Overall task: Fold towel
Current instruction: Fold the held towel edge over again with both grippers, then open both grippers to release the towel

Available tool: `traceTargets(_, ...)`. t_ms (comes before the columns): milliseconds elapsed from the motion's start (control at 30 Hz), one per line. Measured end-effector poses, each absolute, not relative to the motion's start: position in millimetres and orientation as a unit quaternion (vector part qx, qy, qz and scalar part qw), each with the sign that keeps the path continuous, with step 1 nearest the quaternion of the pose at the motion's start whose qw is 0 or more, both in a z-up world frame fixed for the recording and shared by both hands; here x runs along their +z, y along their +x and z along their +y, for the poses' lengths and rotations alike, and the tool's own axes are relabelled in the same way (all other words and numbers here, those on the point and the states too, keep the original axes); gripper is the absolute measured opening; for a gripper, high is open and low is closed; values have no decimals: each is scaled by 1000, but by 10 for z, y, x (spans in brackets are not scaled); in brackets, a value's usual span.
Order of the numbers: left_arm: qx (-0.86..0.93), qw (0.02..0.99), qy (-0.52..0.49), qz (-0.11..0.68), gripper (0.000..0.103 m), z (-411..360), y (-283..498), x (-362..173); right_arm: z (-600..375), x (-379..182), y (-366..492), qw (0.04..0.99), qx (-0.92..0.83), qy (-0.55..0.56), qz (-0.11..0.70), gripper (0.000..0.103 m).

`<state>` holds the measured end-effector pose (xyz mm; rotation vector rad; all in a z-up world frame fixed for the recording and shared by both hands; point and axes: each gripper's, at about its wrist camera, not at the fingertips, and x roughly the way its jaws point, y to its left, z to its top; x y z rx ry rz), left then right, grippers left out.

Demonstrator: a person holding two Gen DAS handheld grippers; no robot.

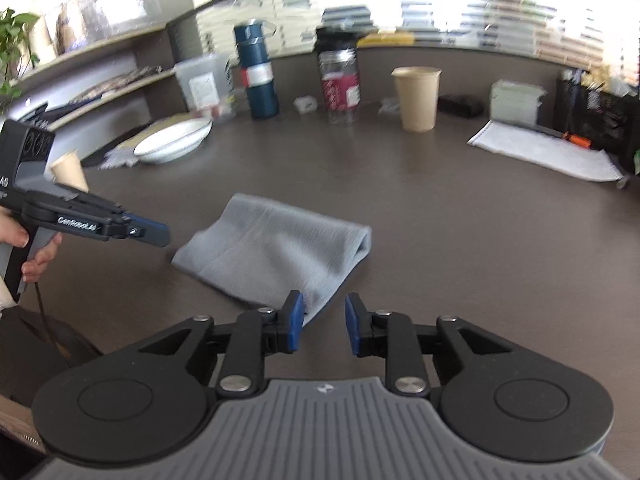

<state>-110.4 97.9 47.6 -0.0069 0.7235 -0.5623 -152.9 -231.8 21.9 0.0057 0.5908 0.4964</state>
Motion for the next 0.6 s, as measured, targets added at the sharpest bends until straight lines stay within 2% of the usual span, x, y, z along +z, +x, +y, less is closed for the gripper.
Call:
traceTargets(167,-311,898,-4,312,29,671,-1028,615,-2268,337,-1437,940,232,12,248,27)
traceTargets(300,-332,888,-3,318,29,405,-878,538,-2047,280,-1324,939,248,7,236,26)
traceTargets(433,-325,874,-4,361,29,243,-678,251,-1937,79,-1191,931,243,3,271,26)
traceTargets(467,-321,873,-6,367,25,237,-648,206,-1933,40,-1208,928,248,0,278,26)
traceTargets(600,-316,871,-32,375,21,338,-584,155,-1946,-2,-1354,925,257,-14,279,26)
